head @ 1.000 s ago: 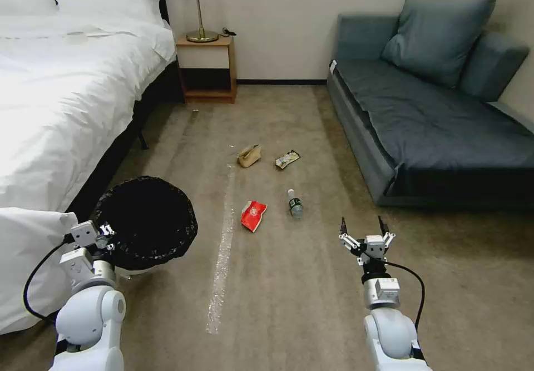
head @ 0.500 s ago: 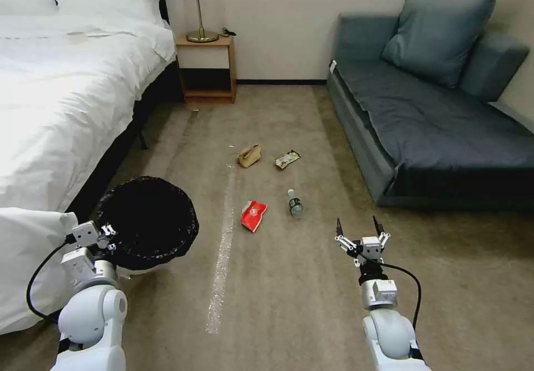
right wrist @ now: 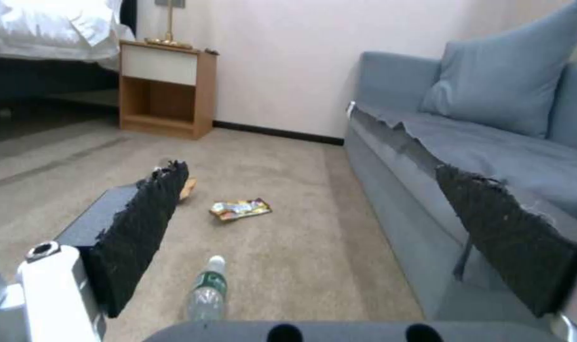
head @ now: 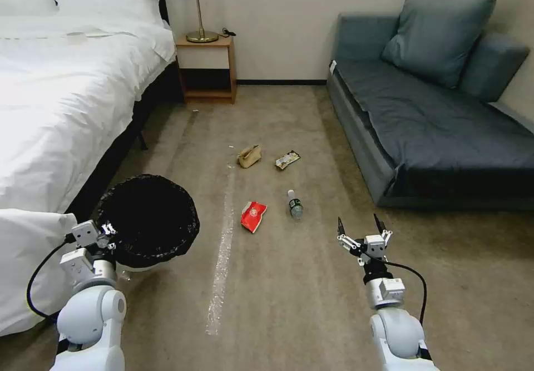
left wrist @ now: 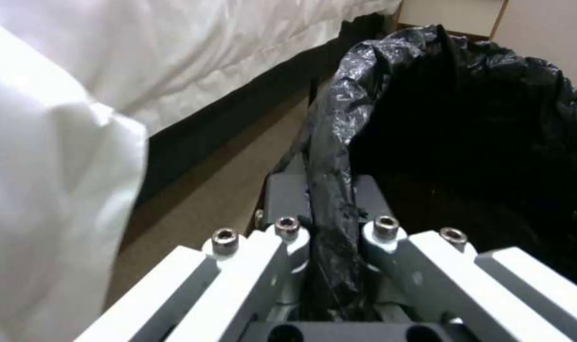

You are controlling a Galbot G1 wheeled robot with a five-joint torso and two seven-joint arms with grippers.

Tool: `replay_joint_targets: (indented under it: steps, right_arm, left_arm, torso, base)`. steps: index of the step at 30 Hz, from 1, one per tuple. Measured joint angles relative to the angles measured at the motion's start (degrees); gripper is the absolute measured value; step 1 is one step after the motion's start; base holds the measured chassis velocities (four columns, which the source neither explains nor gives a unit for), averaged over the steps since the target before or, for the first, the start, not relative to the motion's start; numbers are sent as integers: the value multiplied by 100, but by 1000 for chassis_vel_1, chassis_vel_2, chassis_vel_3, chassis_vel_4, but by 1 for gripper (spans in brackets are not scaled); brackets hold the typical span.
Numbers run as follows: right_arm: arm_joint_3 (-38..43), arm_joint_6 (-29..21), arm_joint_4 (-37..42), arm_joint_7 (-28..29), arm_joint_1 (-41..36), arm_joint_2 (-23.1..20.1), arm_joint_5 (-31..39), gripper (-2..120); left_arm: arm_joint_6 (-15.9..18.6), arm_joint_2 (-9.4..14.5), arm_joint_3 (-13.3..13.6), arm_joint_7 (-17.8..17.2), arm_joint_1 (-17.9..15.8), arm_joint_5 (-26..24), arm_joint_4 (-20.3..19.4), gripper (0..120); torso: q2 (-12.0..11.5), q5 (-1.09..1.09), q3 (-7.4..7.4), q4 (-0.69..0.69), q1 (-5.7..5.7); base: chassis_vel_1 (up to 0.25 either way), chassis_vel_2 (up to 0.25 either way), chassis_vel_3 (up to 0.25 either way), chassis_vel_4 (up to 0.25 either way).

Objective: Pick up the trash bin, then pick up the garbage on the floor and place it into the trash bin.

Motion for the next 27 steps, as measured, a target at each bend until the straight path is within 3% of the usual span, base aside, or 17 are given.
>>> replay_joint_targets:
  steps: [18,27]
  right_arm:
    - [58,143,-46,-30,19,-12,-20,100]
    - [84,221,-47,-124,0,7,0,100]
  left_arm:
    - [-67,5,18,35,-50,-20,20,4]
    - [-70,7,18,36,-37,-13,15,4]
  torso:
    - [-1,0,3,0,2]
    - [0,0,0,0,1]
  base:
    - [-203,194,199,-193]
    - [14,-14,-3,11]
